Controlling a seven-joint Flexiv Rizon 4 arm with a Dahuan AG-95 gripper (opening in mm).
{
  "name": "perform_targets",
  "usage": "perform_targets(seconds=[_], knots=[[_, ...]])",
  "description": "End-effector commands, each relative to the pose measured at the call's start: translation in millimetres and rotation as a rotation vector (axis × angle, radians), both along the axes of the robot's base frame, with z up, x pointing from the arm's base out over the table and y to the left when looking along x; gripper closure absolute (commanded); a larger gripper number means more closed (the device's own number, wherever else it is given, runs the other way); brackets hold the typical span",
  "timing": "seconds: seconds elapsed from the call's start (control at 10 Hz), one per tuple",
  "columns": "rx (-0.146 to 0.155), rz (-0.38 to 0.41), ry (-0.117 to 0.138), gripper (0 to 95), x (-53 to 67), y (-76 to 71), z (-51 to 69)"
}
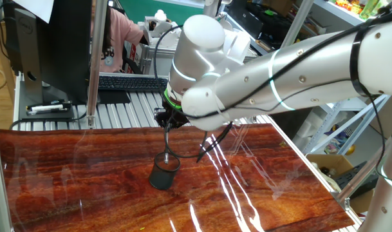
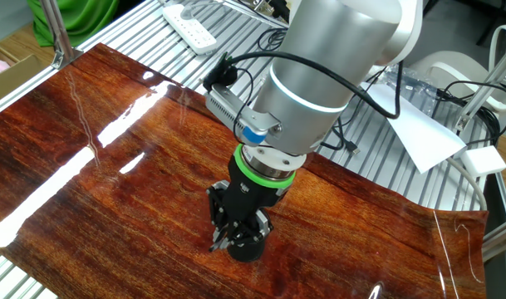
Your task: Put the pen into the pen holder
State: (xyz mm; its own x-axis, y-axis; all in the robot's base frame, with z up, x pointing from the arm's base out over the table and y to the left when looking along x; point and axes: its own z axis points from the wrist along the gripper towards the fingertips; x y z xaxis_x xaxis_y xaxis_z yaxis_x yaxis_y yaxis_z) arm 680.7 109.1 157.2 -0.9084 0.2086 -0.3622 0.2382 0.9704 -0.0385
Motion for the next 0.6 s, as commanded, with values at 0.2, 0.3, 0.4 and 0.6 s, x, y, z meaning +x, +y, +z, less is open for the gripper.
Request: perform_targets(seconds=[0.2,0.3,0.4,0.6], knots=[[0.0,0.005,-0.015,95.0,-2.0,-0.8,1.6],[0.0,0.006,-0.015,95.0,-2.1,-0.8,1.6],[-0.001,0.008,-0.014,95.0,-2.5,-0.6,1.9],[-0.003,0.01,-0.014,95.0,-3.5,-0.1,2.6]])
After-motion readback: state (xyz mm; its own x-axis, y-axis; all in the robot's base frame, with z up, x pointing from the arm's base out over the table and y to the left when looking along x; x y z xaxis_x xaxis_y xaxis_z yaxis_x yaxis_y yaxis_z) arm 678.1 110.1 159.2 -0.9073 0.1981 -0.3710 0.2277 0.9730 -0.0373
